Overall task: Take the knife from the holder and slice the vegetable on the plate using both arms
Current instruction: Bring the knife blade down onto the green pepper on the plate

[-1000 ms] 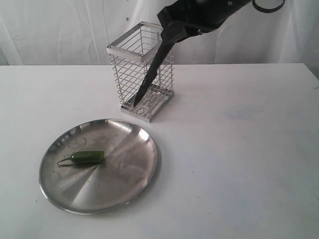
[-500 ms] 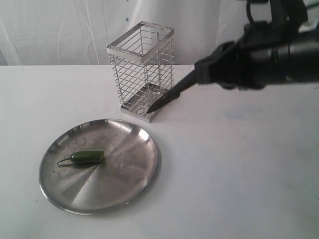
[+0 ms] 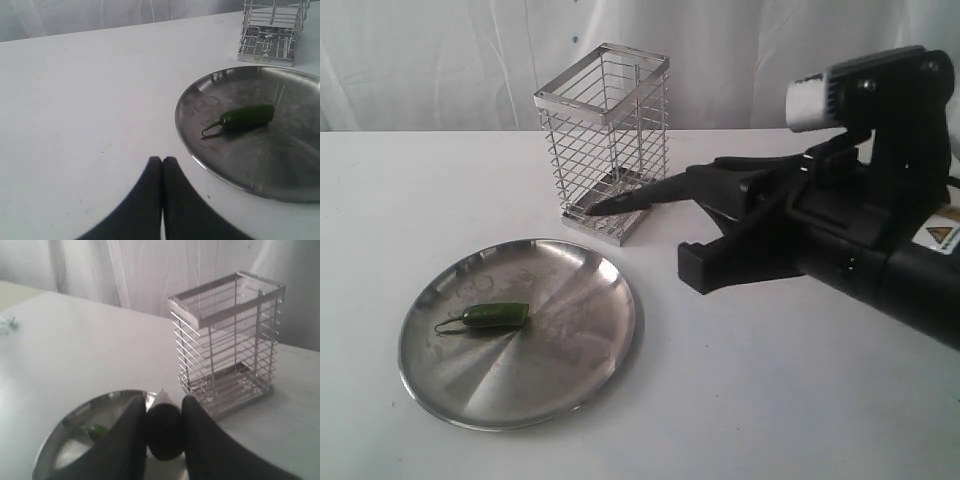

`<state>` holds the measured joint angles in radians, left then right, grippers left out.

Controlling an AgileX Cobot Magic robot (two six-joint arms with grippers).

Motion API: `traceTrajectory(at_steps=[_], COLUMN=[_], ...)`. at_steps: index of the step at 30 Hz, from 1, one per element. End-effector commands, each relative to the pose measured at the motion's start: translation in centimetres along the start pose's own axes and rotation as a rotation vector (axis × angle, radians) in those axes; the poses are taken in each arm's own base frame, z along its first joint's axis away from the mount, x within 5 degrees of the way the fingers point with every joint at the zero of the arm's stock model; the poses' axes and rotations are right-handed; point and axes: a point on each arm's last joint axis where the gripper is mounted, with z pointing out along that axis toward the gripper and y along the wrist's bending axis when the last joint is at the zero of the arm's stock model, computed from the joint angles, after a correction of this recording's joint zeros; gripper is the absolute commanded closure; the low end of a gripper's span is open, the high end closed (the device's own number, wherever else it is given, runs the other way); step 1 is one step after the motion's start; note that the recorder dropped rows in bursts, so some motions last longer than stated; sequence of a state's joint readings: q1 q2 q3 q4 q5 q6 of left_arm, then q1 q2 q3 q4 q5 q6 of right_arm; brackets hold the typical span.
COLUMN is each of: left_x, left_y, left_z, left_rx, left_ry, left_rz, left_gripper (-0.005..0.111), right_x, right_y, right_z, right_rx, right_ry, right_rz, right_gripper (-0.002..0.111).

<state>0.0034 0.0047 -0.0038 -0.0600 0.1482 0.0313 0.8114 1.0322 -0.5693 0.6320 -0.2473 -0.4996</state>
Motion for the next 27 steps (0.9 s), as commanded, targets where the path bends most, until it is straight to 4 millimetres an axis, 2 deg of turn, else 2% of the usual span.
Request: traceTrajectory(at_steps=[1, 8, 19, 27], left_x=[0.1, 0.1, 0.1, 0.1], left_y=[-0.1, -0.1, -0.1, -0.1], left_z=[0.0, 0.0, 0.0, 0.0], left_rx=[0.007, 0.007, 0.007, 0.007], left_ry=[0.0, 0.0, 0.0, 0.0], left_rz=[-0.008, -0.008, -0.008, -0.008], left_gripper=[0.107, 0.107, 0.107, 0.107], right_x=[0.6, 3.5, 8.1, 9.0], right_y=[1.1, 2.8, 5.5, 6.1], right_z=[1.3, 4.5, 7.3, 8.3], right_rx=[-0.003, -0.017, -0.066, -0.059], right_ry=[-0.077, -0.064, 0.04, 0.064], right_rz=[0.065, 0.118, 0.09, 0.067], right_gripper=[0.108, 0.108, 0.108, 0.108])
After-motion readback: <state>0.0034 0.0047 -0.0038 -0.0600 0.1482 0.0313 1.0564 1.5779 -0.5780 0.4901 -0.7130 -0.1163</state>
